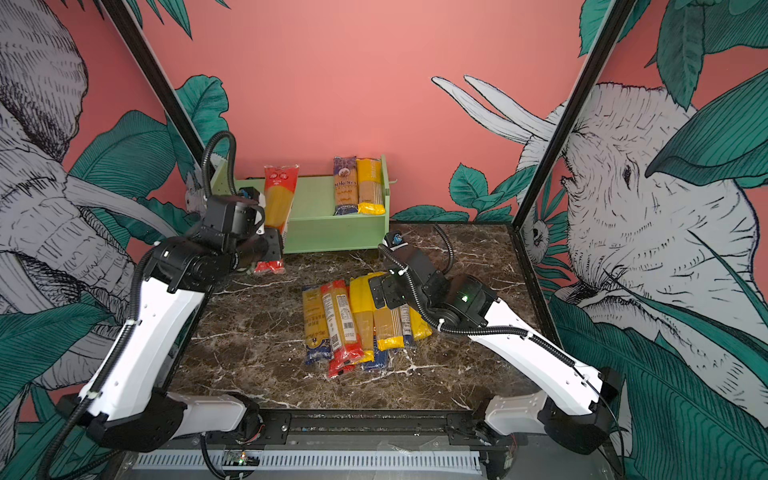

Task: Place and organize the pasta boxes and bags onto the shelf
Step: 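Carry the red spaghetti pack with the left gripper up to the top shelf, then set the red pack upright beside the Ankara pack and open the left gripper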

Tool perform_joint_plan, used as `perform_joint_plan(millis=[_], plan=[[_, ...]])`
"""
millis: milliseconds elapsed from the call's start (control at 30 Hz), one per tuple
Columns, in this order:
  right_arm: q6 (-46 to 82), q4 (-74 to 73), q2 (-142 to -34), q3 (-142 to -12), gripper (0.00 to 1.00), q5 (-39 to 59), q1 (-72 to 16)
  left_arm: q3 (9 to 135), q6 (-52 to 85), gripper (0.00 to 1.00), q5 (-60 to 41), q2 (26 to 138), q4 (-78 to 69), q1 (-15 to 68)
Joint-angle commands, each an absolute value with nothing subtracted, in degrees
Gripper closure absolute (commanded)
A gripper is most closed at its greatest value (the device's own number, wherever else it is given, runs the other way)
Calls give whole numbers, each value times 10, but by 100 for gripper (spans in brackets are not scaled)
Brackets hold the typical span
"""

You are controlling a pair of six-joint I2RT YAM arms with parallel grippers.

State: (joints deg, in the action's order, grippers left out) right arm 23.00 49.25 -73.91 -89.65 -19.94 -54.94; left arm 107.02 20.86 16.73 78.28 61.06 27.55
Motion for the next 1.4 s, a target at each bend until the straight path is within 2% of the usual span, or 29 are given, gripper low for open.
perform_joint_plan(millis=[0,433,600,1367], plan=[[216,507,-752,-924,1,-217,-543,1144,186,100,195,811,496,273],[189,536,-783,-982,1,-234,-513,1388,208,100,144,1057,442,235],[186,541,-784,-984,1,-235,-500,1438,225,100,125,1121,417,224],[185,536,-793,-969,1,-208,-462,1453,258,100,75,1183,368,195]])
